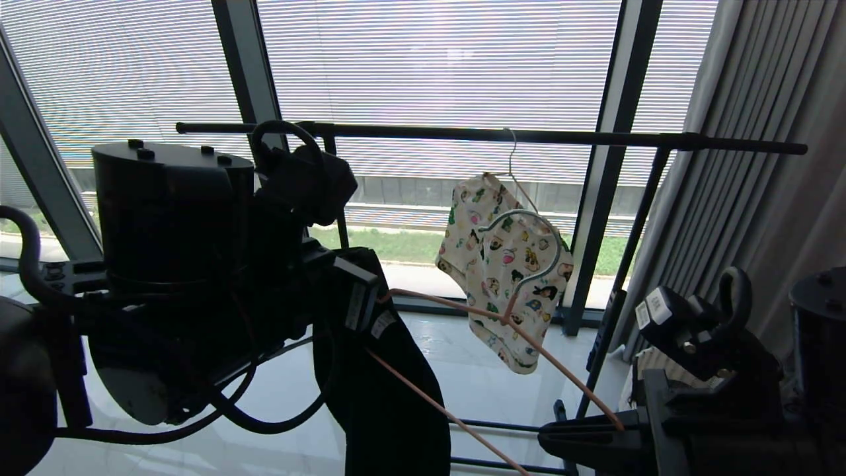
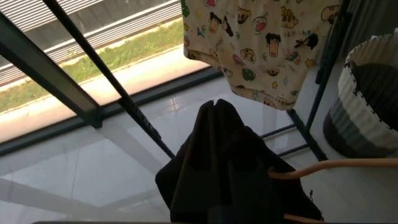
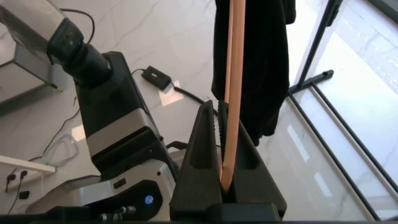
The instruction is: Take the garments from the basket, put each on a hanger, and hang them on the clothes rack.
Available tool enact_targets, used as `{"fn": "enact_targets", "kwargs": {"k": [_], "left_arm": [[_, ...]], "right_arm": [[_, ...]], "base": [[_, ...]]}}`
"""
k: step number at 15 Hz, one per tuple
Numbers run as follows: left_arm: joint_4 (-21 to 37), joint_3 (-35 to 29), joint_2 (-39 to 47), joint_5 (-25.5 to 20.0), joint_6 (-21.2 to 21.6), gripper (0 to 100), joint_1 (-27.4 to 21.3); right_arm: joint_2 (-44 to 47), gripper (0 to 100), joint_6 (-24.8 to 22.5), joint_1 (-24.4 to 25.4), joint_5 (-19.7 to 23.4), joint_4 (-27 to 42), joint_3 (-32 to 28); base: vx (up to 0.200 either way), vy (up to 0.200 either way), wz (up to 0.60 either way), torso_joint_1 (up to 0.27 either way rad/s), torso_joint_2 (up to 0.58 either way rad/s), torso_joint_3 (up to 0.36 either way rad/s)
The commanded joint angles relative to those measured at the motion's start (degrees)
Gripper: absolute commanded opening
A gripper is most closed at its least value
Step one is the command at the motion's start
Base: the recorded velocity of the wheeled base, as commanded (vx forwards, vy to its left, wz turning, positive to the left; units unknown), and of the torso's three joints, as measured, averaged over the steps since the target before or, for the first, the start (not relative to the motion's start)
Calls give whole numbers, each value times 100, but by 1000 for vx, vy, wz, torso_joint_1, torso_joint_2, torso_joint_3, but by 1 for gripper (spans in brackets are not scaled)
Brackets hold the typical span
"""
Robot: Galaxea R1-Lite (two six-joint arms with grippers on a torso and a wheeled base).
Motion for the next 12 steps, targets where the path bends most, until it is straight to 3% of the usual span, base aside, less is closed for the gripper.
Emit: {"fn": "enact_targets", "kwargs": {"k": [1, 9, 12], "left_arm": [[-3, -2, -92, 2, -7, 0, -232], [-29, -143, -74, 19, -25, 0, -865], [-390, -134, 23, 19, -16, 0, -1023]], "right_arm": [[240, 0, 4, 4, 2, -76, -71], [1066, 0, 12, 135, -86, -823, -256], [1189, 0, 12, 171, -209, -823, -361]], "base": [[0, 0, 0, 0, 0, 0], [0, 0, 0, 0, 0, 0], [0, 0, 0, 0, 0, 0]]}}
